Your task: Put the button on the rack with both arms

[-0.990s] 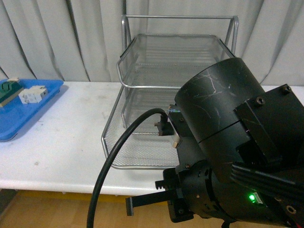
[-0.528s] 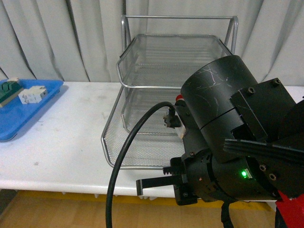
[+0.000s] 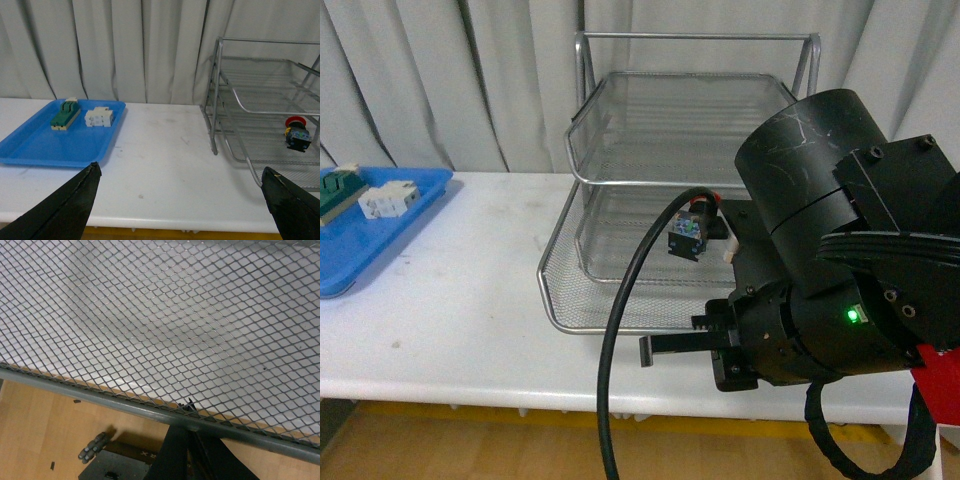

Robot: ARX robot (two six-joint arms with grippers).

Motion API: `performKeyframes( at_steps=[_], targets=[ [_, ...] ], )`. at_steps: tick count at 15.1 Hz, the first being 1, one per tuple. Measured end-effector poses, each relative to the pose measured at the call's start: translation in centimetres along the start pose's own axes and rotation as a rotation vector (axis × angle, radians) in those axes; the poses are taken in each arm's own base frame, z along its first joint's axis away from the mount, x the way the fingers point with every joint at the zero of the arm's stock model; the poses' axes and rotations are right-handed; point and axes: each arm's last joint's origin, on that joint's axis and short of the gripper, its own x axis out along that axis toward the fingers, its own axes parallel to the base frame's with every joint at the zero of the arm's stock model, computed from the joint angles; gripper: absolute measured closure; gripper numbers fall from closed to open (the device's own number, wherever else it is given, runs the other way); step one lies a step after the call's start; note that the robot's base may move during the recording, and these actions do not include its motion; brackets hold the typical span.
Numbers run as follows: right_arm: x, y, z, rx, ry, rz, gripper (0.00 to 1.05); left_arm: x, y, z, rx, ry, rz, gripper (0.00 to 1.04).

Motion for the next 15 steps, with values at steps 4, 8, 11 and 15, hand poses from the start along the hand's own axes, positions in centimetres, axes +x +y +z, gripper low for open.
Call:
performKeyframes(
  at_steps=[4,8,11,15],
  targets=[
    [0.9,-0.9,1.2,0.011,-0.016,-0.025,1.03,0.0,0.0,0.0,0.000,0.000,0.000,0.07],
    [1.6,-2.2,2.9,0.012,-0.036,-0.052,1.03,0.0,0.0,0.0,0.000,0.000,0.000,0.07],
    [1.8,-3.4,5.5,0.022,-0.093,-0.072,1.03,0.0,0.0,0.0,0.000,0.000,0.000,0.07],
    [3.3,-5.2,7.1,0.033,-0.085,-0.106,1.03,0.0,0.0,0.0,0.000,0.000,0.000,0.07]
  ],
)
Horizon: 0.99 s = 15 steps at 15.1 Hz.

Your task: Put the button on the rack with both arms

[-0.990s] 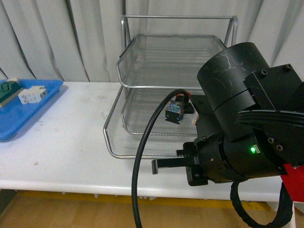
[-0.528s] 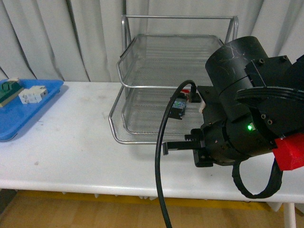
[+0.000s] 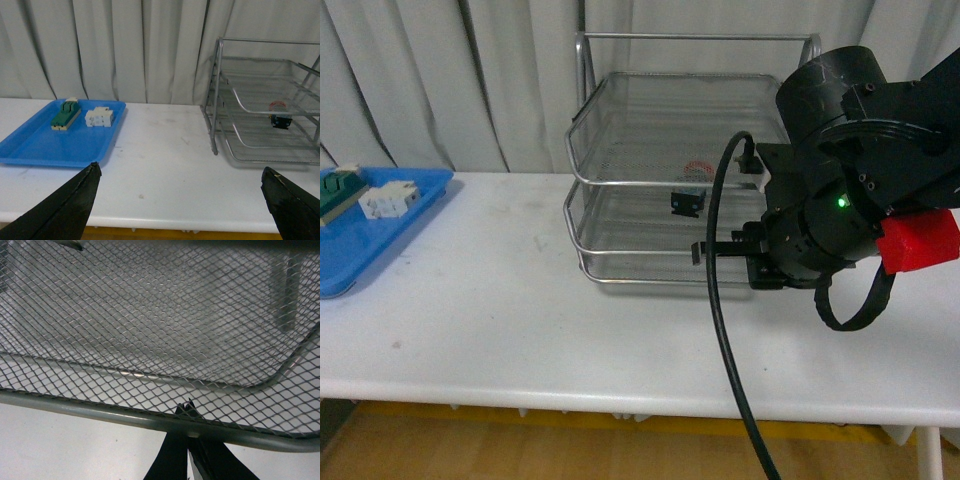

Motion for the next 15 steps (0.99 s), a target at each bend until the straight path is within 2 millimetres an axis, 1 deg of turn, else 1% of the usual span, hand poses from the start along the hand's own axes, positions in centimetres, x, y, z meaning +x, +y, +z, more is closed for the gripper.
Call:
performKeyframes(
  at_steps=[2,3,4,7,8,9,11,12,14,15],
  targets=[
    [0.3,-0.7,1.1,0.003,-0.024,-0.012,1.03,0.0,0.0,0.0,0.000,0.000,0.000,0.07],
    [0.4,-1.1,1.9,0.005,-0.046,-0.019,1.03,0.0,0.0,0.0,0.000,0.000,0.000,0.07],
    [0.4,-1.3,2.3,0.007,-0.052,-0.023,1.03,0.0,0.0,0.0,0.000,0.000,0.000,0.07],
    [0.5,-1.3,2.1,0.017,-0.060,-0.013,1.03,0.0,0.0,0.0,0.000,0.000,0.000,0.07],
    [-0.2,-1.4,1.5,0.032,-0.059,-0.001,1.03,0.0,0.0,0.0,0.000,0.000,0.000,0.07],
    [-1.7,-1.5,0.8,0.052,-0.062,0.023,1.03,0.0,0.0,0.0,0.000,0.000,0.000,0.07],
    [-5.4,-1.6,0.4,0.078,-0.139,0.085,1.03,0.0,0.0,0.0,0.000,0.000,0.000,0.07],
    [-7.3,-2.1,0.0,0.091,-0.190,0.106,1.03,0.0,0.0,0.0,0.000,0.000,0.000,0.07],
    [-11.2,-3.5,-1.3,0.131,-0.300,0.121,1.03,0.0,0.0,0.0,0.000,0.000,0.000,0.07],
    [-14.4,-4.6,-2.8,0.168,-0.372,0.116,1.03,0.0,0.0,0.0,0.000,0.000,0.000,0.07]
  ],
)
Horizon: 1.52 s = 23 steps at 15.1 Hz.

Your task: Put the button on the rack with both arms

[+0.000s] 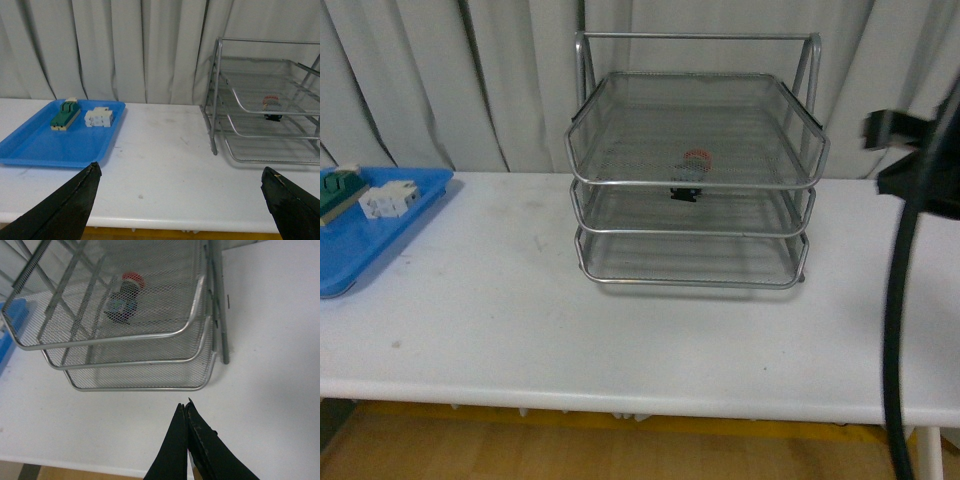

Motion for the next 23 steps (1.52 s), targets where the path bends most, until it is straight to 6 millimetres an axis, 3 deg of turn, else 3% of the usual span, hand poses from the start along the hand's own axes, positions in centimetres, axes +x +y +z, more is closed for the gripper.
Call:
performKeyframes(
  at_steps=[2,4,6,7,9,12,23],
  targets=[
    [-5.5,-0.4,-0.3,-0.009,-0.164,-0.007,1.03,0.0,0.0,0.0,0.000,0.000,0.000,0.07],
    [-10.6,-2.2,-1.7,-0.136,-0.481,-0.138,1.03,0.0,0.0,0.0,0.000,0.000,0.000,0.07],
    [-13.9,-4.9,-5.8,-0.198,-0.434,-0.215,1.03,0.0,0.0,0.0,0.000,0.000,0.000,0.07],
    [-14.8,-4.9,-7.2,-0.218,-0.451,-0.208,1.03,0.0,0.0,0.0,0.000,0.000,0.000,0.07],
    [-15.9,-4.5,-7.1,-0.244,-0.530,-0.186,1.03,0.0,0.0,0.0,0.000,0.000,0.000,0.07],
    [-16.0,-4.9,-9.1,-0.246,-0.497,-0.192,1.03,0.0,0.0,0.0,0.000,0.000,0.000,0.07],
    [-17.0,-5.1,-11.0,-0.249,-0.522,-0.189,1.03,0.0,0.0,0.0,0.000,0.000,0.000,0.07]
  ],
)
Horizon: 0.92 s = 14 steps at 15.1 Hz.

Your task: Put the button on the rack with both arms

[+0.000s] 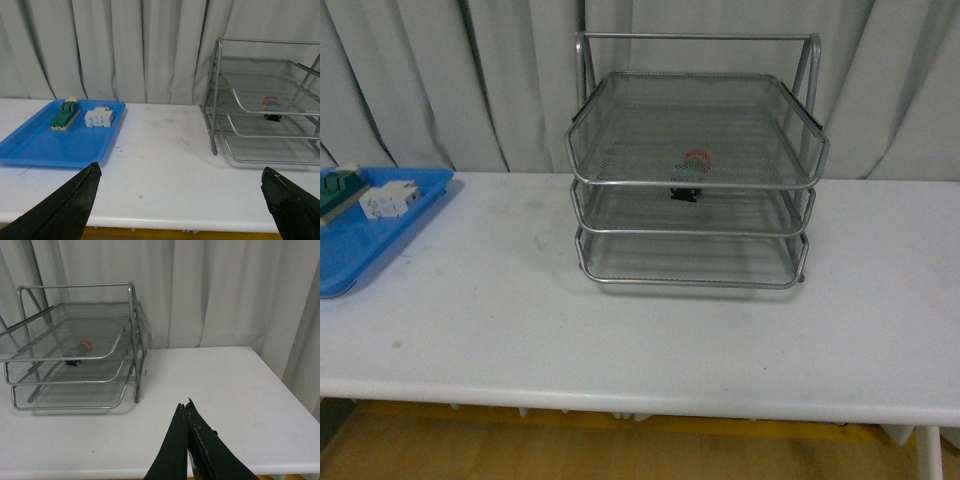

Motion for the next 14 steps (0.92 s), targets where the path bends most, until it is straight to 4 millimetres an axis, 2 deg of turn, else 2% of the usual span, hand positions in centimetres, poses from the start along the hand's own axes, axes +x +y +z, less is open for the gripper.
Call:
performKeyframes(
  at_steps=[3,4,5,8,9,12,14],
  targets=[
    [-0.4,0.0,-0.2,0.000,0.015,0.000,1.03,0.0,0.0,0.0,0.000,0.000,0.000,0.07],
    [-1.2,0.0,-0.5,0.000,0.028,0.002,1.03,0.0,0.0,0.0,0.000,0.000,0.001,0.07],
    [-1.3,0.0,-0.1,0.000,-0.013,0.003,1.03,0.0,0.0,0.0,0.000,0.001,-0.001,0.07],
    [-1.3,0.0,-0.3,0.000,0.007,0.002,1.03,0.0,0.0,0.0,0.000,0.000,0.000,0.07],
    [-1.3,0.0,-0.3,-0.001,0.009,0.002,0.98,0.0,0.0,0.0,0.000,0.000,0.000,0.07],
    [-1.3,0.0,-0.3,-0.001,0.009,0.003,0.60,0.0,0.0,0.0,0.000,0.000,0.000,0.07],
    [-1.3,0.0,-0.3,-0.001,0.009,0.002,0.27,0.0,0.0,0.0,0.000,0.000,0.000,0.07]
  ],
)
